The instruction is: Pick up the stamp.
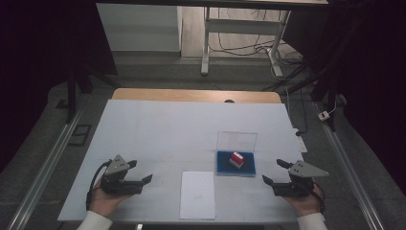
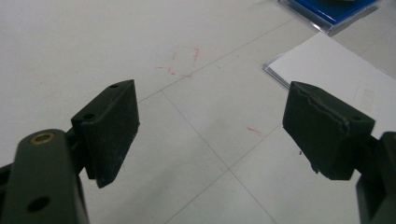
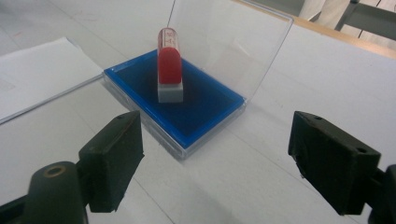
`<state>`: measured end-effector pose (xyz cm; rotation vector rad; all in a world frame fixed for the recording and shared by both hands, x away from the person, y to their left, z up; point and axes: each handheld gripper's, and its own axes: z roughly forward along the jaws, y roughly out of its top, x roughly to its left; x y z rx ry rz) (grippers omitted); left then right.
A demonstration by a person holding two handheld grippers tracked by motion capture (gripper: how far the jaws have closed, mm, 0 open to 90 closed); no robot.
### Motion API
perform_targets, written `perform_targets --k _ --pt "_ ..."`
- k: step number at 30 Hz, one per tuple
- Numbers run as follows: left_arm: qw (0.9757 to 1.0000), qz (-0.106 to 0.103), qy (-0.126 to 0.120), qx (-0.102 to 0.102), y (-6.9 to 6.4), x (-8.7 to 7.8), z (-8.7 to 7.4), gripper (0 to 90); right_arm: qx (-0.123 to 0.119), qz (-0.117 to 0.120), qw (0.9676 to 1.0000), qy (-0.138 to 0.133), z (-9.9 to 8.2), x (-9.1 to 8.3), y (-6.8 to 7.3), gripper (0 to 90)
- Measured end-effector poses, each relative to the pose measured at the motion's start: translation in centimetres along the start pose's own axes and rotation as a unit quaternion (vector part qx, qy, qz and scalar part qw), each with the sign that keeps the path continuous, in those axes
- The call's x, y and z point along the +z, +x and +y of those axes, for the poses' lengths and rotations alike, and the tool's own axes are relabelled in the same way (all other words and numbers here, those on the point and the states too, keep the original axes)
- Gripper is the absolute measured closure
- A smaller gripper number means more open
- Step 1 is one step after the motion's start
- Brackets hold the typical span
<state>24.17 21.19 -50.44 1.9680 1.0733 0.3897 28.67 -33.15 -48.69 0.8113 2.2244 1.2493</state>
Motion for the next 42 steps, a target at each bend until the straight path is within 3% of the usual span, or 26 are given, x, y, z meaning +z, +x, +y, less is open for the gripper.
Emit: perform_targets --k 4,8,21,27,42 --pt "1.0 -0.002 -0.002 -0.004 0.1 -0.1 0.1 17.9 0.009 0.007 0.9999 -0.011 -0.3 0.2 0.0 18.0" --pt "1.0 -0.002 0.001 -0.002 0.0 -0.1 0.2 17.7 0.004 0.001 1.0 0.002 -0.2 0.1 0.2 20.4" --pt "1.0 -0.007 -0.004 0.003 0.1 -0.2 0.4 18.4 0.002 -0.002 1.0 0.004 0.4 -0.3 0.1 24.9" --pt "0.9999 -0.009 -0.005 0.006 -0.1 -0.3 0.6 18.9 -0.003 0.012 0.9999 -0.003 2.2 -0.4 0.1 27.1" --pt "0.9999 -0.011 0.004 0.01 -0.2 0.1 0.6 19.0 -0.022 0.044 0.9985 0.024 6.0 1.4 0.7 27.5"
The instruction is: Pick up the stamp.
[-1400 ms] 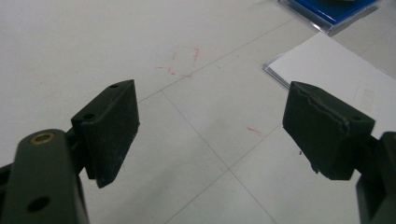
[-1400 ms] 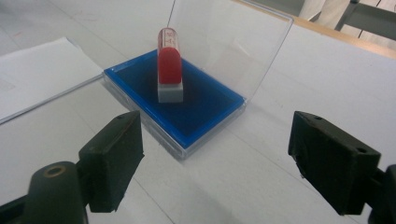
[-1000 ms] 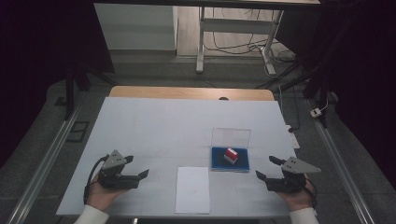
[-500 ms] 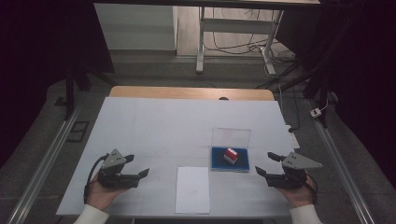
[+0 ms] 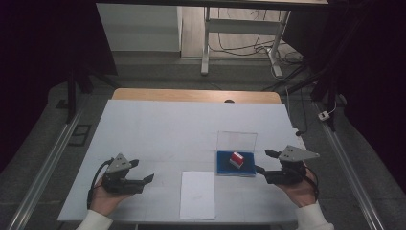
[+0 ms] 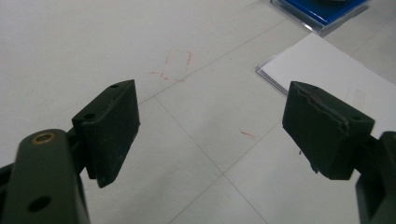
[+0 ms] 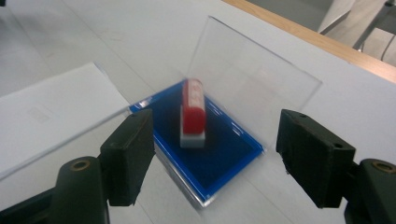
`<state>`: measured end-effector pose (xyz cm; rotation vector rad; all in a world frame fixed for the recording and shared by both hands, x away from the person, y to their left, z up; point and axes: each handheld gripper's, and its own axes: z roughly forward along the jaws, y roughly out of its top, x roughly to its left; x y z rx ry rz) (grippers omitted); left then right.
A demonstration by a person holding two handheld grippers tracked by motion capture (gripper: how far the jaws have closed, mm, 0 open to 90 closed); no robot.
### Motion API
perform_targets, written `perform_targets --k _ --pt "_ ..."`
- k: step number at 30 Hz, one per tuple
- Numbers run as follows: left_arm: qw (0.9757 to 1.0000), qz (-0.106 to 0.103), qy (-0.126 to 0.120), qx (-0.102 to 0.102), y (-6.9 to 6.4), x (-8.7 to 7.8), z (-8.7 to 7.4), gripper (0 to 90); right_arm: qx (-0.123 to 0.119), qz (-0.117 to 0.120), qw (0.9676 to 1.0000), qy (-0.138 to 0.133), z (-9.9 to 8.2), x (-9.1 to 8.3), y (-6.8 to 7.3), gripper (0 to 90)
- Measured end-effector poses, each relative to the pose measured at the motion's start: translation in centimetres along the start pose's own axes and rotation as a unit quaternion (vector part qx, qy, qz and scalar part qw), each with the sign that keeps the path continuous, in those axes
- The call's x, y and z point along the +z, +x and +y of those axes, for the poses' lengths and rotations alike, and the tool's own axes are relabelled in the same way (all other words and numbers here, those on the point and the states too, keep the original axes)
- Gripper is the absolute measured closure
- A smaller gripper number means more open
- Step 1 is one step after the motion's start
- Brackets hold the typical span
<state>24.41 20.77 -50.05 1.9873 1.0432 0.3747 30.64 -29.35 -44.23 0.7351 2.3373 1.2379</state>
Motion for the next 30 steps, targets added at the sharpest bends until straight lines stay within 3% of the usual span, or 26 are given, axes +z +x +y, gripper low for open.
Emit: perform_targets --k 4,19,30 --pt "1.0 0.002 0.002 0.0 0.0 0.1 0.0 19.0 -0.005 0.007 0.9999 0.008 1.0 0.4 0.1 27.6" --pt "0.9999 -0.001 0.011 0.002 0.1 0.4 -0.1 19.8 -0.023 0.022 0.9967 0.074 3.7 5.3 0.6 29.3" --pt "0.9999 -0.002 0.015 0.005 0.1 0.5 -0.1 20.2 -0.033 0.018 0.9935 0.108 3.4 7.6 0.4 34.6"
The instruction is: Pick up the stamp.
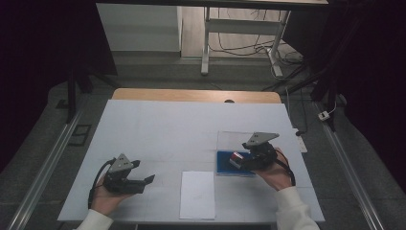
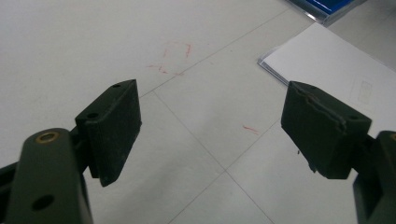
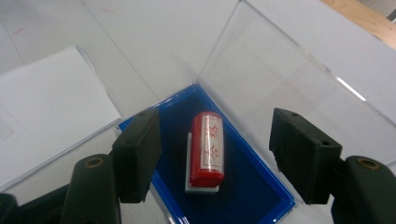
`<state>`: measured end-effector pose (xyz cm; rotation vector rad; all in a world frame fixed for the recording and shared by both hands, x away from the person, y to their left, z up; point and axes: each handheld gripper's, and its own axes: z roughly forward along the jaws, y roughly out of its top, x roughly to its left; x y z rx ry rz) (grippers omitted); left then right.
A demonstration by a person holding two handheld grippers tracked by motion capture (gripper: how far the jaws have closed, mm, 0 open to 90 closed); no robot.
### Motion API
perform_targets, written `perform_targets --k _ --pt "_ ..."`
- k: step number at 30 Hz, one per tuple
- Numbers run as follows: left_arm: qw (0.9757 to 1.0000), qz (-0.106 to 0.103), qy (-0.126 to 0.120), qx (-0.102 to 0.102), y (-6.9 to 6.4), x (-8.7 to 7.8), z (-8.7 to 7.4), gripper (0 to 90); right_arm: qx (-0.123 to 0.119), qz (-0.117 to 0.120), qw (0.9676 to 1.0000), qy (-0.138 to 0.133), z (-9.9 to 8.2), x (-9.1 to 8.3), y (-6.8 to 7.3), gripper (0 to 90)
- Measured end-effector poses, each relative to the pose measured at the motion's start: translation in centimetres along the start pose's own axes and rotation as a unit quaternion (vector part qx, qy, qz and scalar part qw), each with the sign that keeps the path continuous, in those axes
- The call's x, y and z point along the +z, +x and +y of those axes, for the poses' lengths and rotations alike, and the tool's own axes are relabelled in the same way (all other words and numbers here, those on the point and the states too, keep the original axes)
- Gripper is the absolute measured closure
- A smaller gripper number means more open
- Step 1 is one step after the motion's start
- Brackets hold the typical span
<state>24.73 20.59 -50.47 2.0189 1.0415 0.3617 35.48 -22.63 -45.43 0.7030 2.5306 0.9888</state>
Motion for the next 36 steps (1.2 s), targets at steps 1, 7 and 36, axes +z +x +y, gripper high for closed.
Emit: perform_targets --k 1,7,36 --pt "1.0 0.0 0.0 0.0 0.0 0.0 0.0 20.1 0.001 0.002 1.0 0.003 0.0 0.2 0.0 35.1" --pt "1.0 -0.001 0.0 -0.001 0.1 0.0 0.0 20.1 -0.001 0.008 0.9999 0.009 0.1 0.9 0.2 39.3" --pt "1.0 0.0 0.003 -0.001 0.2 0.1 -0.1 20.1 0.017 0.024 0.9987 0.04 -0.5 2.3 -0.4 69.1"
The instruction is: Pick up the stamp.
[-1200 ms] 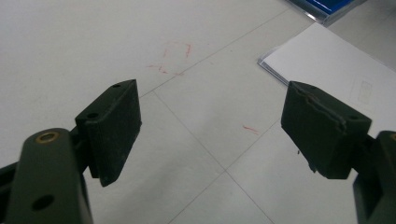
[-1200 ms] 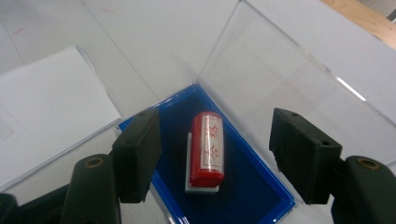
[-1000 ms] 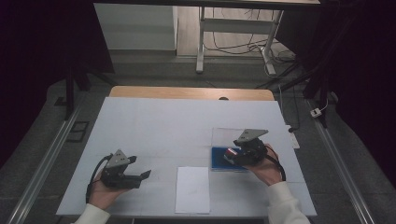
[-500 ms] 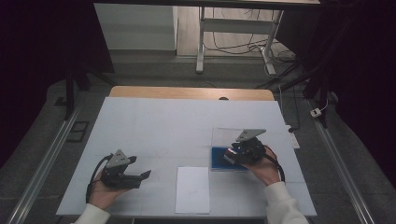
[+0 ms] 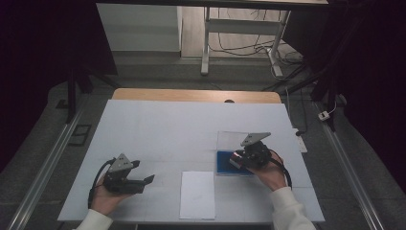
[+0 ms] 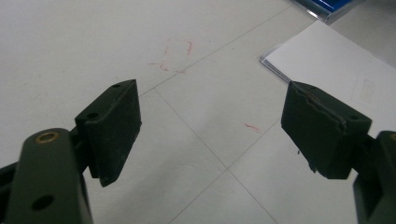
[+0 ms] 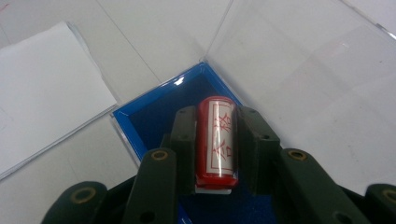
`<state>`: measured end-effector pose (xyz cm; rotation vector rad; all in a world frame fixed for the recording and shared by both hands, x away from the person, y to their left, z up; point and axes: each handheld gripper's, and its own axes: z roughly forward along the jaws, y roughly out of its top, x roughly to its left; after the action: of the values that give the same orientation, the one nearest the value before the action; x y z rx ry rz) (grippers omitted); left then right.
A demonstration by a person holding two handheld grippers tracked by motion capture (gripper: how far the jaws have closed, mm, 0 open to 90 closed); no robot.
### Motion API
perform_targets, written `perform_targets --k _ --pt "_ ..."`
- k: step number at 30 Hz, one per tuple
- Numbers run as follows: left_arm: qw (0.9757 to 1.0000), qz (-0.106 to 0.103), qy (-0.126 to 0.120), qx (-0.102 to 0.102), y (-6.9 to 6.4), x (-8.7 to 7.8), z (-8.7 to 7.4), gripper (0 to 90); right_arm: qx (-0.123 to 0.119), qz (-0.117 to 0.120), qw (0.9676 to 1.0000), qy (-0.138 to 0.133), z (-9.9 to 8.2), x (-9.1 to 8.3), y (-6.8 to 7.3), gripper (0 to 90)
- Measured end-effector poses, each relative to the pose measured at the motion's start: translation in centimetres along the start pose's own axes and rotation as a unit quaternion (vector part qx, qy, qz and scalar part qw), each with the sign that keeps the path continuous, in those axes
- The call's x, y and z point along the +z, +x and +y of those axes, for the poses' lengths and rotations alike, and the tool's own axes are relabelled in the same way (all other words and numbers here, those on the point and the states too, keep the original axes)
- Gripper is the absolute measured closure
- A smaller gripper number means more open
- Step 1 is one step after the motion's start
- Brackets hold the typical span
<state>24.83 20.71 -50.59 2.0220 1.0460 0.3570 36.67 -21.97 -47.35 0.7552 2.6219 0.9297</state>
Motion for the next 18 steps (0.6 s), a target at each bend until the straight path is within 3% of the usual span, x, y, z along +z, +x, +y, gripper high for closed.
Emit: perform_targets --k 8,11,18 --pt "1.0 0.001 -0.002 0.0 0.1 -0.2 0.0 20.3 0.001 -0.002 1.0 -0.004 0.0 -0.2 0.1 69.7" --pt "1.0 -0.002 -0.004 -0.001 0.1 -0.2 0.0 20.4 0.006 0.004 0.9998 -0.019 0.1 -0.6 0.0 69.8" --pt "1.0 -0.002 -0.003 0.0 0.1 -0.1 0.0 20.3 0.003 -0.007 0.9993 -0.036 0.3 -1.4 0.1 69.8"
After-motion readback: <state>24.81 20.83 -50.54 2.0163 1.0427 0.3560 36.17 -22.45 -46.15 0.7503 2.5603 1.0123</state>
